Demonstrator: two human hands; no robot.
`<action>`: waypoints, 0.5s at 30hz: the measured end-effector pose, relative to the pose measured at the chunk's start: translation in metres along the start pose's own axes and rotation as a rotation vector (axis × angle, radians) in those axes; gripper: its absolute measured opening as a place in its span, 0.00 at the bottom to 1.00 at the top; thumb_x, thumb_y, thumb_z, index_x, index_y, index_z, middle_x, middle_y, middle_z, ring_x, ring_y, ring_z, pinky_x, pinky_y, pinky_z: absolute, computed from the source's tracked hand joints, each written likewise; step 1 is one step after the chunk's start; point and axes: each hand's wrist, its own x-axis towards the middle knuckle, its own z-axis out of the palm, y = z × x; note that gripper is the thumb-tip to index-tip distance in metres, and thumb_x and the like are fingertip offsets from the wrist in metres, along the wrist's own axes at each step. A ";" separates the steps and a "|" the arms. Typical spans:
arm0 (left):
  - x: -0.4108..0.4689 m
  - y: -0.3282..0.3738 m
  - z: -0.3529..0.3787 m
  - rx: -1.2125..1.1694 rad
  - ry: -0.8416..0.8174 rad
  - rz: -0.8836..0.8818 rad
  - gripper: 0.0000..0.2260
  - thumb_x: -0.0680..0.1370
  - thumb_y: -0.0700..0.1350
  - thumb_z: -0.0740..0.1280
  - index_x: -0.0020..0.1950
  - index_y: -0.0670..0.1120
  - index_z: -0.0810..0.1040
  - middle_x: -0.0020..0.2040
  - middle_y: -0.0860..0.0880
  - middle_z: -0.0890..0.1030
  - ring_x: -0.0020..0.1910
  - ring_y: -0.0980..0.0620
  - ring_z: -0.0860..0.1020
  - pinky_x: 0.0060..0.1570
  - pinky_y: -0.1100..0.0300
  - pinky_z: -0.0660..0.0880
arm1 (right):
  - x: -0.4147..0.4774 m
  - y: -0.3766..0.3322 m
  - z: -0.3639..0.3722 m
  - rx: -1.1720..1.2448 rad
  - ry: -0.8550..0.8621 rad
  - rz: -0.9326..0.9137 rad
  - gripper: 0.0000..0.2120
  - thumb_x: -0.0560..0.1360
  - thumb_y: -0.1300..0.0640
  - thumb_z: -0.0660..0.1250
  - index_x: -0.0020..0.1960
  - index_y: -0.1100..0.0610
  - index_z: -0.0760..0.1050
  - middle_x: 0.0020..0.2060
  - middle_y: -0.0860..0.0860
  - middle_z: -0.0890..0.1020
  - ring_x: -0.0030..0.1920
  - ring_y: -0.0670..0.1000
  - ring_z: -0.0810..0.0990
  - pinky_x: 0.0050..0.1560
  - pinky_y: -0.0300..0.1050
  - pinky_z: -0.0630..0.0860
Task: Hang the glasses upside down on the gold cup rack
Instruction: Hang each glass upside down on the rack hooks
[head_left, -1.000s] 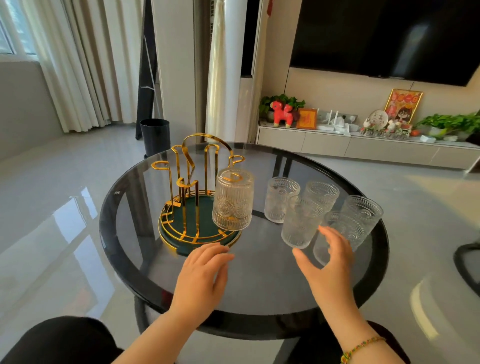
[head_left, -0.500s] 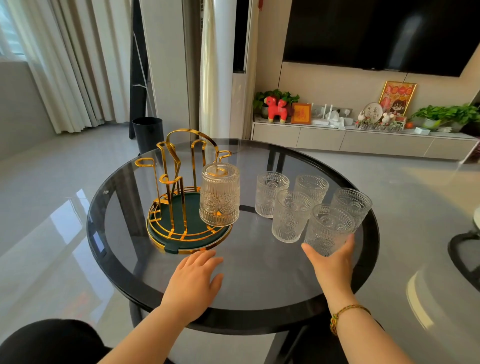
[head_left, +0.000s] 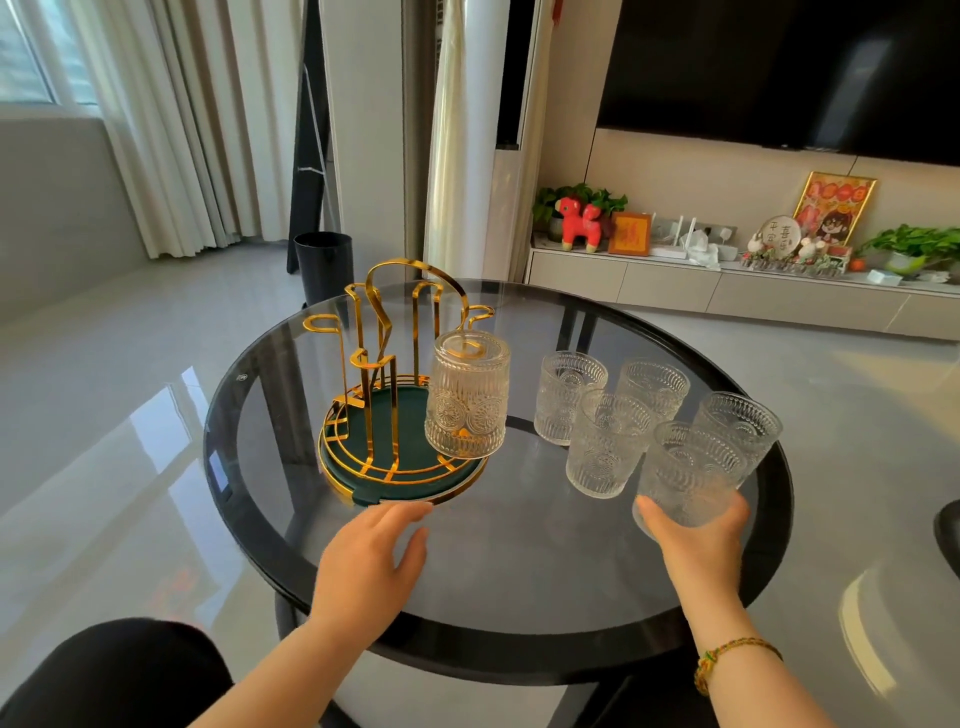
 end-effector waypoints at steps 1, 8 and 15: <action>0.000 -0.006 -0.006 0.006 0.073 -0.017 0.12 0.71 0.37 0.69 0.54 0.45 0.78 0.51 0.43 0.82 0.51 0.42 0.79 0.47 0.52 0.75 | -0.001 -0.002 -0.002 0.040 -0.015 -0.023 0.38 0.61 0.58 0.75 0.66 0.57 0.58 0.63 0.58 0.71 0.60 0.58 0.71 0.53 0.47 0.69; 0.026 -0.066 -0.027 0.132 -0.051 -0.193 0.26 0.76 0.48 0.61 0.71 0.49 0.53 0.74 0.47 0.57 0.72 0.43 0.58 0.69 0.45 0.58 | -0.010 -0.045 -0.017 0.087 -0.227 -0.249 0.32 0.63 0.61 0.73 0.63 0.50 0.65 0.57 0.50 0.74 0.56 0.50 0.72 0.51 0.44 0.68; 0.044 -0.084 -0.027 0.224 -0.243 -0.131 0.25 0.78 0.53 0.53 0.72 0.52 0.48 0.76 0.50 0.51 0.74 0.50 0.50 0.72 0.53 0.48 | -0.026 -0.109 -0.013 0.059 -0.481 -0.355 0.23 0.56 0.52 0.73 0.47 0.38 0.68 0.48 0.38 0.74 0.49 0.38 0.73 0.44 0.37 0.68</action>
